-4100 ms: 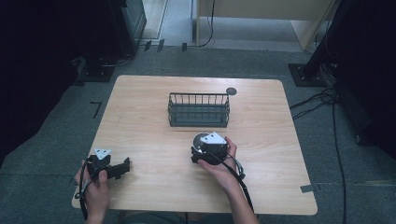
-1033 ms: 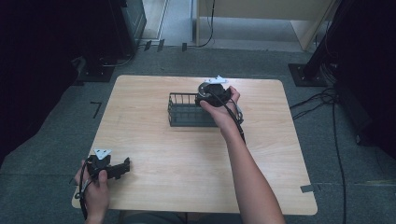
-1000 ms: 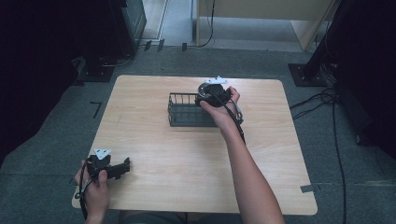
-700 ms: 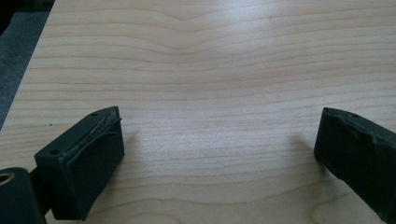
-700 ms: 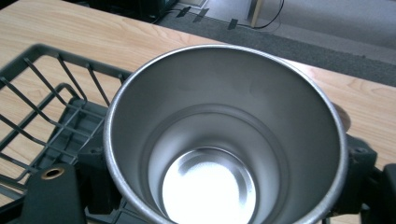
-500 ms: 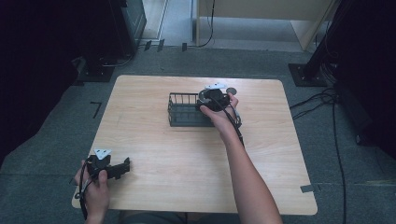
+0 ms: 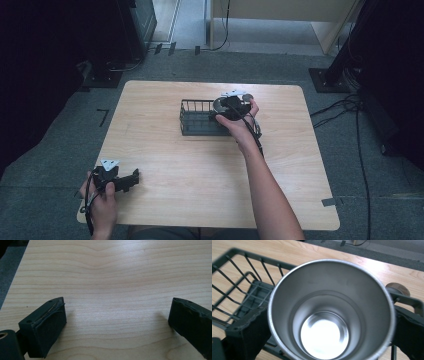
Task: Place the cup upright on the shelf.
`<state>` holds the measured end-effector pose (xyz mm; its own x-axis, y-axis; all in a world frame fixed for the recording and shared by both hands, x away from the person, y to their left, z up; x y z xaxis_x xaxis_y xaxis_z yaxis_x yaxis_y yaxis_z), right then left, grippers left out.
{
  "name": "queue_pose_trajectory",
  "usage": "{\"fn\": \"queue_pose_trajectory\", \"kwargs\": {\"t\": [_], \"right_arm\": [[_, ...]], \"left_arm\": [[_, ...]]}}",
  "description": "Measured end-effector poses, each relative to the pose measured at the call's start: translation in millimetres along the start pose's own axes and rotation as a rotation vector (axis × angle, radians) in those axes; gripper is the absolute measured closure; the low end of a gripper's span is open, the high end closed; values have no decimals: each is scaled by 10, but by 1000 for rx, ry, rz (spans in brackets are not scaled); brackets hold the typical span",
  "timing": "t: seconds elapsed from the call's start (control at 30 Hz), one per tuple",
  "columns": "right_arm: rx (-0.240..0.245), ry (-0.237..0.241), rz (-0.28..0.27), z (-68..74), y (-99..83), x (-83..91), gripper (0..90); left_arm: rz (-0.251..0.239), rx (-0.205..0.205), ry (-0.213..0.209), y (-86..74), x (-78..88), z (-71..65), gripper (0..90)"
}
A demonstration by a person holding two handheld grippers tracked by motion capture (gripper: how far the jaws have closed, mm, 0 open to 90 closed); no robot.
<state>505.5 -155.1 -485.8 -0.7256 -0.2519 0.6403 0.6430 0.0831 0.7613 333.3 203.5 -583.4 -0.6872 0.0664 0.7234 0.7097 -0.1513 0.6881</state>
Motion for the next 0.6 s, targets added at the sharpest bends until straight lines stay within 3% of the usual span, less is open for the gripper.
{"fn": "queue_pose_trajectory", "kwargs": {"t": [0.27, 0.43, 0.6], "right_arm": [[5, 14, -41, -8, 22, 269, 0], [-7, 19, -65, -83, -93, 520, 0], [-14, 8, -77, -174, -207, 665, 0]], "left_arm": [[0, 0, 0, 0, 0, 0, 19], [0, 0, 0, 0, 0, 0, 19], [0, 0, 0, 0, 0, 0, 19]]}}
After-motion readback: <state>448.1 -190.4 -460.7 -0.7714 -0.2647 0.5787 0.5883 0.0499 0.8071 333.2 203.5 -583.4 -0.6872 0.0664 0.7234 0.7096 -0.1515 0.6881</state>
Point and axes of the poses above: each handheld gripper's, and its own axes: x roughly backward along the jaws, y roughly out of its top, z roughly to its left, the point moved 9 cm from there along -x, roughly forward along the jaws, and after that the axes turned 4 degrees about -x, right-handed, at the moved point
